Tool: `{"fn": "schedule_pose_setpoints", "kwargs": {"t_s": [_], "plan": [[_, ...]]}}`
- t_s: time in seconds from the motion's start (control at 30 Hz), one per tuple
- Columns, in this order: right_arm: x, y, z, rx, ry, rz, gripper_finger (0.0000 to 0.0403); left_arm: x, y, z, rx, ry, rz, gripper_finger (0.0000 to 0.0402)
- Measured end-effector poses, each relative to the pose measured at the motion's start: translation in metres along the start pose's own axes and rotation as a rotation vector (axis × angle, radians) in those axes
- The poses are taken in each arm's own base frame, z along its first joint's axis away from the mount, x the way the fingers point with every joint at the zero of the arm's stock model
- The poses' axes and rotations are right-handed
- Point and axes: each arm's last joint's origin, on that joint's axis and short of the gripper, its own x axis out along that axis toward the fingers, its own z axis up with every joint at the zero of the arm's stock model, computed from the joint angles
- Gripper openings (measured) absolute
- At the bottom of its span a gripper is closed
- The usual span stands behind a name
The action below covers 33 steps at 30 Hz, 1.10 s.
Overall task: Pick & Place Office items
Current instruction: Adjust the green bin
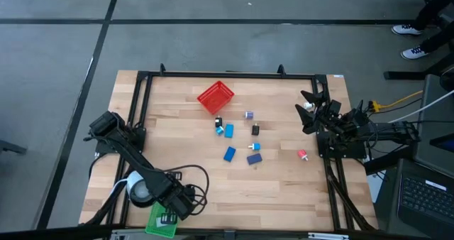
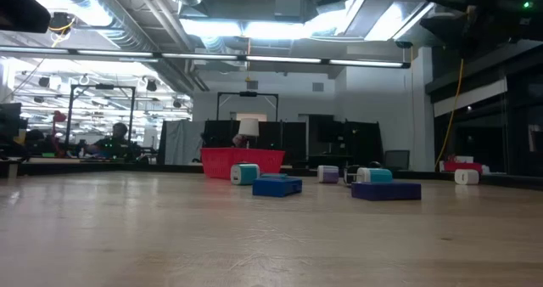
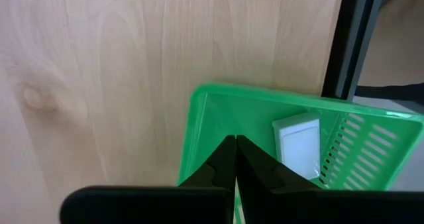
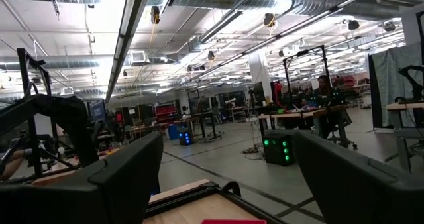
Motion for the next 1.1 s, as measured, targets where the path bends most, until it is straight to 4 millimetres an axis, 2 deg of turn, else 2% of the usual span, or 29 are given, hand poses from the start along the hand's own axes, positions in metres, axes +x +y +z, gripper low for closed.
{"fn": "schedule_pose_setpoints", "kwargs": {"t_s": [0.27,0.67,0.93,1.1], "plan": [[0.0,0.0,0.0,0.0,0.0,0.0,0.0345,0.013,-0.003,0.002,0.011,0.048,-0.002,0.0002],[0.0,0.0,0.0,0.0,0.0,0.0,0.0345,0.018,-0.002,0.002,0.019,0.04,0.021,0.0002],[0.0,0.0,0.0,0.001,0.0,0.001,0.0345,0.041,0.012,-0.008,-0.018,0.095,0.057,0.0002],[0.0,0.0,0.0,0.001,0.0,0.001,0.0345,0.048,0.019,-0.014,-0.012,0.119,0.1,0.0001]]}}
